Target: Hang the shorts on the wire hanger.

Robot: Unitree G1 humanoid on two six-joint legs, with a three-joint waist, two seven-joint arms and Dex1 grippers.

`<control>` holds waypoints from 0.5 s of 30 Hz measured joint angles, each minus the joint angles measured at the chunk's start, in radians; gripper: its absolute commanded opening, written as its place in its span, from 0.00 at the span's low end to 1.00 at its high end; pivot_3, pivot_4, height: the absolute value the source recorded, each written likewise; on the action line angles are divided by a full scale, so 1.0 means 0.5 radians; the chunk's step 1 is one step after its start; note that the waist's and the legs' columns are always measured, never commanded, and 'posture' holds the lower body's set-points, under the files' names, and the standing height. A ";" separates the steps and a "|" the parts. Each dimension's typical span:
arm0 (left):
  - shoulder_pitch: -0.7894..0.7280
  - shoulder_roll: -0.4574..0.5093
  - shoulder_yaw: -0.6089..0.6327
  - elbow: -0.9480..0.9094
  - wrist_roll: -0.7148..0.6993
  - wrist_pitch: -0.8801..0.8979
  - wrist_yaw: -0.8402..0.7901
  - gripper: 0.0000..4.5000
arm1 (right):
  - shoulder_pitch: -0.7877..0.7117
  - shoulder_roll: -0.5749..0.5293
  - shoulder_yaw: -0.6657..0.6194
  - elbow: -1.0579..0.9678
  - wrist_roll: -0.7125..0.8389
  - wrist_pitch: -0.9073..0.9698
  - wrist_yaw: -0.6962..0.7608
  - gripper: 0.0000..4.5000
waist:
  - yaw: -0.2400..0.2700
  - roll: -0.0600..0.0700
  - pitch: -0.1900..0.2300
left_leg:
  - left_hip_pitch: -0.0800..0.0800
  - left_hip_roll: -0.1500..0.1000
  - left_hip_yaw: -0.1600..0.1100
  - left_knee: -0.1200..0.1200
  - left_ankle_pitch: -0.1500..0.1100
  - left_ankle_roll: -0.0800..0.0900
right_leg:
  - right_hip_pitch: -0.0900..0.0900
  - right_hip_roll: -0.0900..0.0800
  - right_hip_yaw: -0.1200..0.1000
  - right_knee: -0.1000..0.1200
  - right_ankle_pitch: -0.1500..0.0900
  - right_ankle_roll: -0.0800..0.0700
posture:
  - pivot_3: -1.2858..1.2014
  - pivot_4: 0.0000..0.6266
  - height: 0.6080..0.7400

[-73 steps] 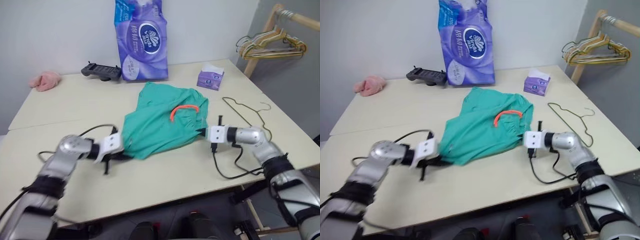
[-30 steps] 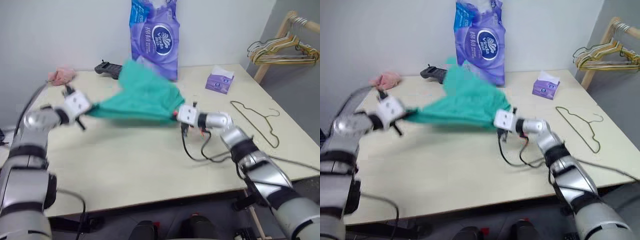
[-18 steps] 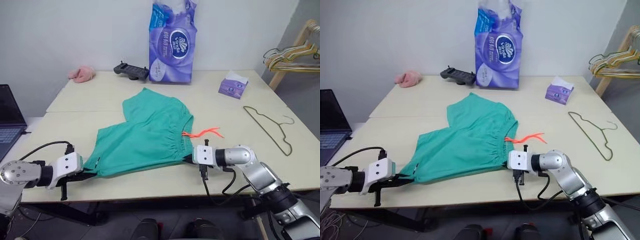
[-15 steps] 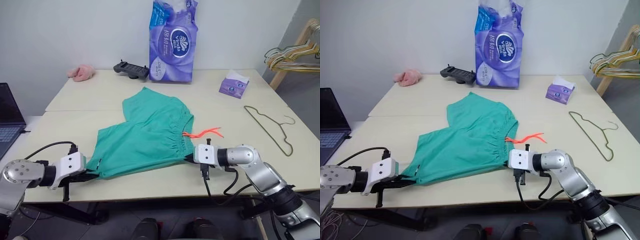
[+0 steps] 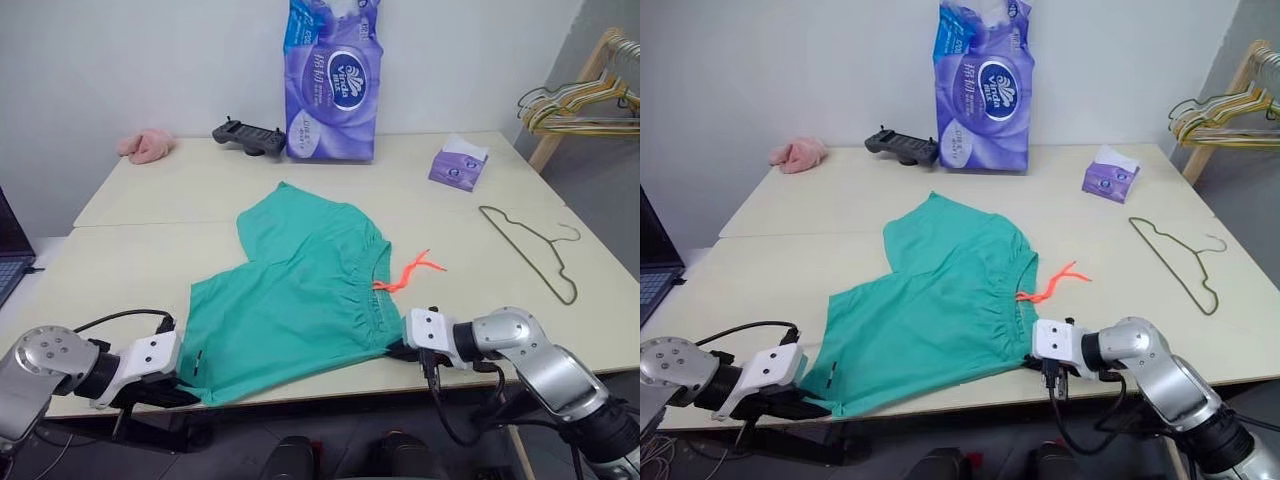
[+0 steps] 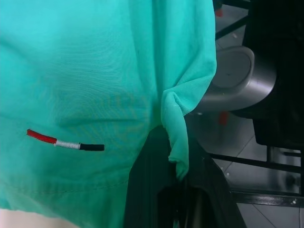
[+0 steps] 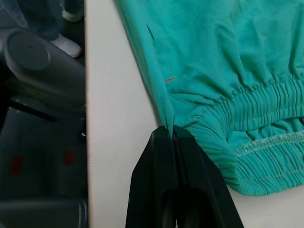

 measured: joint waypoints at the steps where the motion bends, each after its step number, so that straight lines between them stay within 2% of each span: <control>1: 0.003 0.000 0.000 0.002 0.004 -0.010 -0.002 0.00 | -0.001 0.000 0.000 -0.006 0.007 0.017 -0.002 0.01 | 0.000 -0.001 0.004 | 0.000 0.000 0.000 0.000 0.000 0.000 | 0.000 0.000 0.000 0.000 0.000 0.000 | 0.58 0.15 1.00; 10: -0.100 -0.003 -0.016 0.104 0.063 -0.107 -0.021 0.00 | 0.008 -0.070 0.039 -0.146 0.104 0.207 0.063 0.01 | 0.004 -0.003 0.022 | -0.004 0.000 -0.002 -0.001 -0.001 0.000 | -0.001 -0.001 -0.002 -0.005 0.001 0.002 | 0.59 0.14 1.00; 15: -0.179 -0.018 -0.075 0.196 0.090 -0.191 -0.052 0.00 | 0.106 -0.143 0.099 -0.222 0.159 0.273 0.084 0.01 | 0.006 -0.003 0.024 | -0.005 0.000 -0.004 -0.002 -0.001 0.001 | 0.000 -0.001 -0.005 -0.013 0.001 0.003 | 0.59 0.13 1.00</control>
